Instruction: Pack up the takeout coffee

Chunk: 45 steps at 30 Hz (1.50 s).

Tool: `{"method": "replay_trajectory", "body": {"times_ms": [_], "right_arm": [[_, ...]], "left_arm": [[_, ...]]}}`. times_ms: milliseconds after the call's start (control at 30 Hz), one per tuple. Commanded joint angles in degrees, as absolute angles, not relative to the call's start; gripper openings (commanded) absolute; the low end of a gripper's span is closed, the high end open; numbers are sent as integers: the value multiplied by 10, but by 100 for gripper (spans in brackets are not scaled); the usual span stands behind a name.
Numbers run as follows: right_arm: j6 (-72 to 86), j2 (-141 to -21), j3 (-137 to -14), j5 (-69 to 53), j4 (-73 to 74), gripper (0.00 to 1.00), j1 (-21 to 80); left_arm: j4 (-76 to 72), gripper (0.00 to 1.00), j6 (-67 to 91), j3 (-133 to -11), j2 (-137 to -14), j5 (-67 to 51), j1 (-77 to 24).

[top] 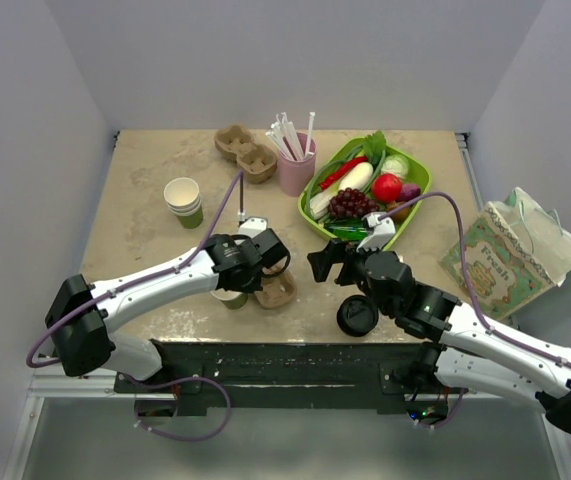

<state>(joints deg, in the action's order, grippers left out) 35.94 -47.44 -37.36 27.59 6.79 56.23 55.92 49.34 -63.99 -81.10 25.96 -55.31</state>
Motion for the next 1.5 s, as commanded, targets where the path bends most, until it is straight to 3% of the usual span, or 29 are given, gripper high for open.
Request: {"method": "replay_trajectory", "body": {"times_ms": [0,100,233,267,333,367,433,467,600,733,800,900,1200,1367,1467], "right_arm": [[358,-461,-377,306,81,98,562],[360,-458,-378,311,89,98,562],[365,-457,-379,327,98,98,562],[366,-459,-379,331,102,98,562],[363,-461,-377,343,102,98,561],[360,-466,-378,345,103,98,562],[358,-473,-384,355,112,98,562],[354,-476,-388,358,114,98,562],[341,-502,-407,372,95,98,562],[301,-546,-449,333,70,98,519],[291,-567,-475,285,83,98,489],[277,-591,-516,289,104,98,456],[366,-547,-484,302,265,98,412],[367,-496,-436,137,298,97,413],[352,-476,-403,21,277,87,413]], "left_arm": [[525,0,479,-652,-807,244,-556],[518,7,478,-649,-808,244,-556],[519,26,480,-649,-804,247,-556],[518,36,479,-650,-802,250,-556],[519,46,479,-652,-791,254,-556],[519,58,480,-655,-786,256,-556],[521,69,480,-665,-767,264,-556],[522,80,479,-670,-759,269,-556],[526,97,490,-699,-718,338,-555],[461,100,459,-675,-661,313,-499],[405,99,416,-633,-631,206,-385],[344,100,392,-572,-585,143,-297],[338,100,417,-534,-563,183,-287],[301,100,411,-496,-560,157,-286],[297,100,406,-491,-569,142,-287]]}}
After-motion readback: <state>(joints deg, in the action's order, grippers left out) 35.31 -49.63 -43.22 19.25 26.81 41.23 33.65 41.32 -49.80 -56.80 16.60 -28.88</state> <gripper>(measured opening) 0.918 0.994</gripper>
